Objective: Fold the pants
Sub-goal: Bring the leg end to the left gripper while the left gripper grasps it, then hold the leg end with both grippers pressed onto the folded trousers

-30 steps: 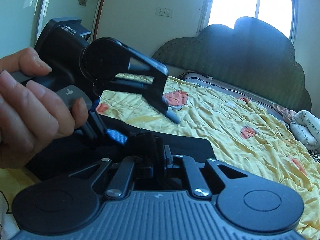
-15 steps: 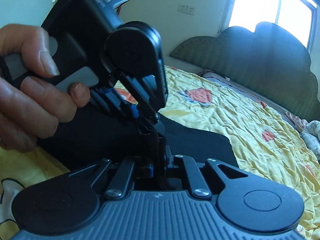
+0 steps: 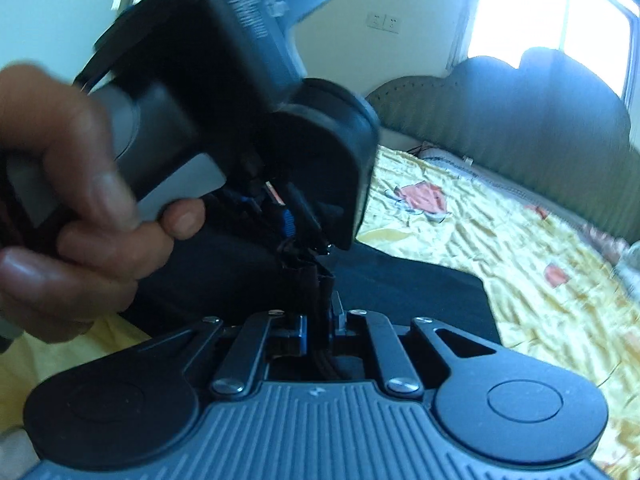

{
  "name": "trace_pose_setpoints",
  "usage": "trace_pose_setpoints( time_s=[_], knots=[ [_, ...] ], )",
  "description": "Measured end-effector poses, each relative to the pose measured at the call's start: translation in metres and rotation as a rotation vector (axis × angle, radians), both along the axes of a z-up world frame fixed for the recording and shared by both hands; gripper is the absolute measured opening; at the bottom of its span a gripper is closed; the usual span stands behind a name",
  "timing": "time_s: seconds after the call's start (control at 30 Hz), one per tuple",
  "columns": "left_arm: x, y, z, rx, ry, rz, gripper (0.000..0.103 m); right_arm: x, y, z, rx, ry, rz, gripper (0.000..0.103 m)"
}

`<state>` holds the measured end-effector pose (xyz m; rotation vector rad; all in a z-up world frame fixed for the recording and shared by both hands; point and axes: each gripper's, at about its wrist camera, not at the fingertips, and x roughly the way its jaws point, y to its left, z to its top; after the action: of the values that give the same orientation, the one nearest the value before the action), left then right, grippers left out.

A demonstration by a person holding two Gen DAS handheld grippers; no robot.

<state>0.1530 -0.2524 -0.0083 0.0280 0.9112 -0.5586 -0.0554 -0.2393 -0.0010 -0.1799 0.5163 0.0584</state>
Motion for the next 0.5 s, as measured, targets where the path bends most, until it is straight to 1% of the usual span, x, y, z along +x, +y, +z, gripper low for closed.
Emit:
trace_pose_setpoints(
  time_s=[0.1, 0.23, 0.33, 0.43, 0.5],
  knots=[
    [-0.001, 0.004, 0.0, 0.017, -0.017, 0.004, 0.006, 0.002, -0.008, 0.002, 0.056, 0.001, 0.002, 0.009],
    [-0.003, 0.008, 0.002, 0.042, -0.043, 0.005, 0.006, 0.006, -0.01, 0.003, 0.054, 0.006, 0.014, 0.009],
    [-0.003, 0.012, 0.005, 0.055, -0.069, 0.004, 0.006, 0.008, -0.009, 0.003, 0.073, 0.005, 0.025, 0.009],
    [0.0, 0.02, 0.007, 0.049, -0.072, 0.014, 0.006, 0.01, -0.004, 0.004, 0.094, 0.0, 0.035, 0.009],
    [0.003, 0.026, 0.008, 0.045, -0.068, 0.018, 0.006, 0.018, -0.007, -0.001, 0.104, 0.001, 0.042, 0.009]
  ],
)
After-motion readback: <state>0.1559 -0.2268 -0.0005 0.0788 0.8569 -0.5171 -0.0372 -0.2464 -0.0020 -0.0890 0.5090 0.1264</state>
